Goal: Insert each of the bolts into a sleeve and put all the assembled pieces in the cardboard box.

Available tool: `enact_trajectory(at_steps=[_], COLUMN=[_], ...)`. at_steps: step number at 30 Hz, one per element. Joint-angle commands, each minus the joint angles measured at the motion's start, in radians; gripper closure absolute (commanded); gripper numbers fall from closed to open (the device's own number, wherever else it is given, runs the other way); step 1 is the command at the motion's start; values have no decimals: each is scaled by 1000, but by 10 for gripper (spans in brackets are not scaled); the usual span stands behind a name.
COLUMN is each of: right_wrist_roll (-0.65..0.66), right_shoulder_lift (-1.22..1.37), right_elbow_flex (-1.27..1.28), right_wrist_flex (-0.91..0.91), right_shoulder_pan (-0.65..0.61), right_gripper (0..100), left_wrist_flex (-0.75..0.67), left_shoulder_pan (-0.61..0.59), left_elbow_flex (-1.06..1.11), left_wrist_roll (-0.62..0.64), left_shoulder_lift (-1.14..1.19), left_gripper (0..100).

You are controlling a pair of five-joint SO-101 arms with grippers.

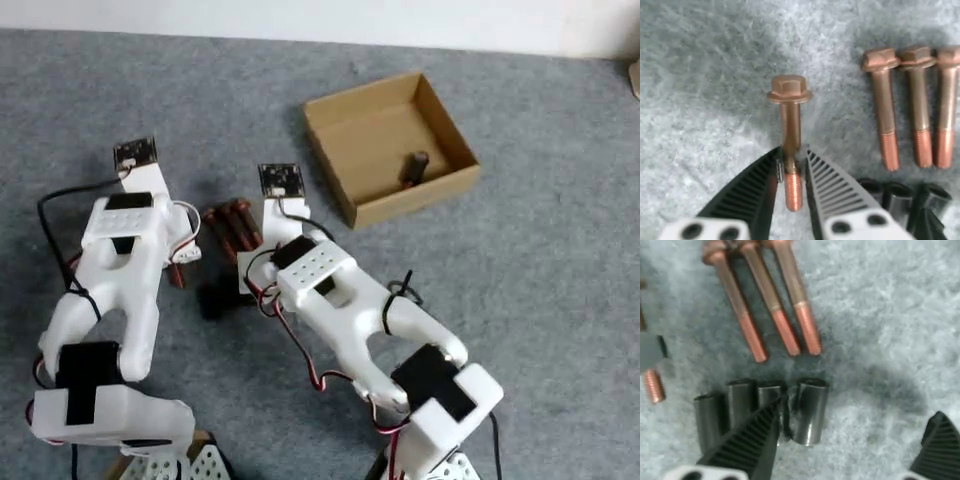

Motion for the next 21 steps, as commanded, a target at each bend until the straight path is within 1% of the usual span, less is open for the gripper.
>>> enact_trajectory(at_steps=[1,14,16,18,21], right_wrist_roll=[-9,-9,-9,-9,-9], right_shoulder_lift=[18,137,137,137,137], right_elbow_flex=[-2,-7,-7,-7,-7], right_wrist_flex=[-19,-19,-19,-19,-19], right_shoulder_pan=[7,4,4,4,4], right_gripper=[613,613,626,687,854], left_wrist_flex=[-8,-12,-12,-12,-12], left_shoulder_pan=[-8,-10,-10,-10,-10], left_elbow_flex=[-8,-8,-8,-8,-8], left_wrist_roll=[6,6,6,6,6], left_shoulder_lift=[-51,-51,-53,-53,-53], left_gripper=[995,995,995,995,995])
